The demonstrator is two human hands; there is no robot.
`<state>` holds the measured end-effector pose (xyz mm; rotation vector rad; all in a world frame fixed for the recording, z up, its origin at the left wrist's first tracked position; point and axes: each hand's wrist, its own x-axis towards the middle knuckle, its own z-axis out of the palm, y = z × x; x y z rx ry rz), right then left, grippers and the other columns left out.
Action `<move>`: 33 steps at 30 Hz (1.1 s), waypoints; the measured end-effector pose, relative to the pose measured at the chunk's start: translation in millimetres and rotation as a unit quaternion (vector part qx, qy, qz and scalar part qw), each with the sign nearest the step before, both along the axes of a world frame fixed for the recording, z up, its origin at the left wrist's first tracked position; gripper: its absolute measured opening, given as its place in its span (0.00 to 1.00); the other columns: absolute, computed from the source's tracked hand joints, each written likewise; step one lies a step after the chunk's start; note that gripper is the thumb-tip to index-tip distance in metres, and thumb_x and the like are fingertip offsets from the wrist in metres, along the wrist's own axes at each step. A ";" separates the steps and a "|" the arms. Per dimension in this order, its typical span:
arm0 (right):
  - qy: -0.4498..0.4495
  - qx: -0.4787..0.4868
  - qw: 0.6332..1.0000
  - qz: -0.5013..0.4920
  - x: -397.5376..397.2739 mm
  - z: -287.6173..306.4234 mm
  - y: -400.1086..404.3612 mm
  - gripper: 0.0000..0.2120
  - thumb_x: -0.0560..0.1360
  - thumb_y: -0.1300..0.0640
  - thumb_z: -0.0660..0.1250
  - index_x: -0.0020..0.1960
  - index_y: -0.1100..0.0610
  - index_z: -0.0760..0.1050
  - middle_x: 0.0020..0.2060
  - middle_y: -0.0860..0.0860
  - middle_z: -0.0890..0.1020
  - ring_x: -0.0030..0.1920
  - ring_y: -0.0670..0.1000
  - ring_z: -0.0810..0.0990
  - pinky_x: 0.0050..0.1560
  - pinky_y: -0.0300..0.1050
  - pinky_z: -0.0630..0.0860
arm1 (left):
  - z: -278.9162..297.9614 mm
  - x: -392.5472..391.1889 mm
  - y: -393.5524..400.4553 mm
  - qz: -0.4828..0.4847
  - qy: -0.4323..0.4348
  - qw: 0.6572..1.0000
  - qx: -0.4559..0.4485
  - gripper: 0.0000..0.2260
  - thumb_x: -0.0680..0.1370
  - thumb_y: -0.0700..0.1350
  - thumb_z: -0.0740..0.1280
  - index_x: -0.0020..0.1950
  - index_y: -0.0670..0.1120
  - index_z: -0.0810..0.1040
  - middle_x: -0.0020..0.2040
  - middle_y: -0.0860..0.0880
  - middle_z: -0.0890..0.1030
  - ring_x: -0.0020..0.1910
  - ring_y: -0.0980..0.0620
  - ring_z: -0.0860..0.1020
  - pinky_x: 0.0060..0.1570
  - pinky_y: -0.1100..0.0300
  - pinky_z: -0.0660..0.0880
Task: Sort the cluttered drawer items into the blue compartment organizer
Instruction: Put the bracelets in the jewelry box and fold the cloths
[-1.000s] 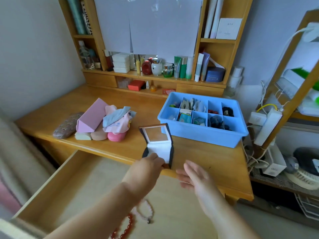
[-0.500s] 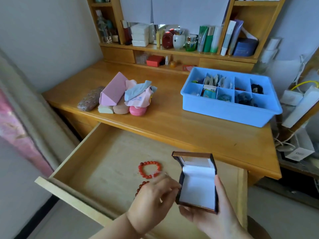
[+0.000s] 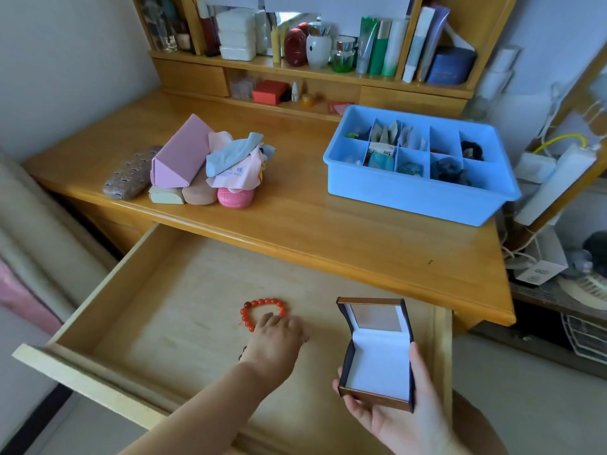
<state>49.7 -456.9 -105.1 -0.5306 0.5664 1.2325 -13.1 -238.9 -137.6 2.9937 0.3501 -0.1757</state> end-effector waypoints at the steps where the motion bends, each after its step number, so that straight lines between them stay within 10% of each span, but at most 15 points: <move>1: -0.007 -0.008 1.000 -0.007 -0.4 -0.9 -0.4 0.42 0.58 0.35 0.75 0.64 0.58 0.74 0.56 0.67 0.77 0.55 0.70 0.76 0.49 0.61 0.77 | 7.2 -0.2 -2.3 0.043 -0.062 0.994 -0.081 0.09 0.80 0.41 0.57 0.56 0.48 0.74 0.55 0.50 0.77 0.55 0.48 0.74 0.59 0.59 0.64; 8: -0.031 -0.005 0.999 -0.006 -11.7 4.9 -2.9 0.38 0.66 0.34 0.67 0.64 0.62 0.73 0.58 0.69 0.76 0.55 0.69 0.75 0.43 0.61 0.80 | 84.2 -15.3 -43.1 0.183 -0.136 0.739 -0.634 0.11 0.82 0.50 0.58 0.54 0.57 0.80 0.50 0.53 0.84 0.53 0.57 0.81 0.54 0.64 0.76; 15: -0.047 0.026 0.998 0.021 -15.0 14.3 -9.9 0.38 0.61 0.37 0.73 0.59 0.64 0.78 0.55 0.68 0.78 0.52 0.68 0.78 0.43 0.60 0.79 | 106.8 -3.2 -98.8 0.242 -0.125 0.647 -0.712 0.13 0.84 0.44 0.54 0.55 0.36 0.74 0.49 0.40 0.83 0.49 0.43 0.83 0.55 0.45 0.78; 17: -0.054 0.032 0.998 0.023 -17.6 15.2 -9.9 0.35 0.59 0.38 0.74 0.54 0.65 0.81 0.50 0.66 0.81 0.47 0.67 0.80 0.43 0.60 0.79 | 109.0 1.3 -109.4 0.258 -0.114 0.685 -0.672 0.11 0.83 0.42 0.55 0.52 0.36 0.73 0.45 0.41 0.83 0.43 0.47 0.83 0.48 0.52 0.79; 20: -0.060 0.029 0.997 0.025 -20.0 15.2 -10.1 0.34 0.60 0.38 0.74 0.53 0.64 0.82 0.47 0.64 0.81 0.45 0.65 0.81 0.46 0.60 0.79 | 110.5 0.8 -111.8 0.160 -0.110 0.899 -0.391 0.09 0.82 0.45 0.56 0.48 0.43 0.72 0.43 0.45 0.80 0.39 0.49 0.78 0.41 0.55 0.75; 22: -0.069 0.026 0.997 0.035 -18.3 16.9 -10.0 0.34 0.60 0.37 0.74 0.54 0.63 0.81 0.48 0.64 0.81 0.46 0.65 0.80 0.50 0.60 0.77 | 107.8 -6.2 -107.4 0.047 -0.130 0.975 -0.172 0.09 0.81 0.48 0.56 0.49 0.46 0.74 0.44 0.49 0.78 0.40 0.50 0.77 0.36 0.56 0.71; 28: -0.029 0.118 0.990 0.071 -7.9 22.4 -13.1 0.43 0.65 0.33 0.71 0.67 0.64 0.72 0.63 0.69 0.72 0.60 0.69 0.73 0.46 0.58 0.79 | 85.7 -24.7 -52.8 0.105 -0.282 0.945 -0.128 0.08 0.76 0.49 0.64 0.36 0.53 0.71 0.33 0.58 0.70 0.29 0.59 0.69 0.26 0.64 0.63; 33: -0.031 0.186 0.979 0.080 2.8 33.2 -2.8 0.45 0.67 0.34 0.69 0.71 0.66 0.65 0.63 0.68 0.70 0.63 0.67 0.69 0.51 0.57 0.79 | 31.9 -3.4 19.4 0.242 -0.028 0.966 -0.091 0.13 0.77 0.52 0.64 0.60 0.52 0.76 0.58 0.52 0.74 0.58 0.52 0.73 0.51 0.57 0.74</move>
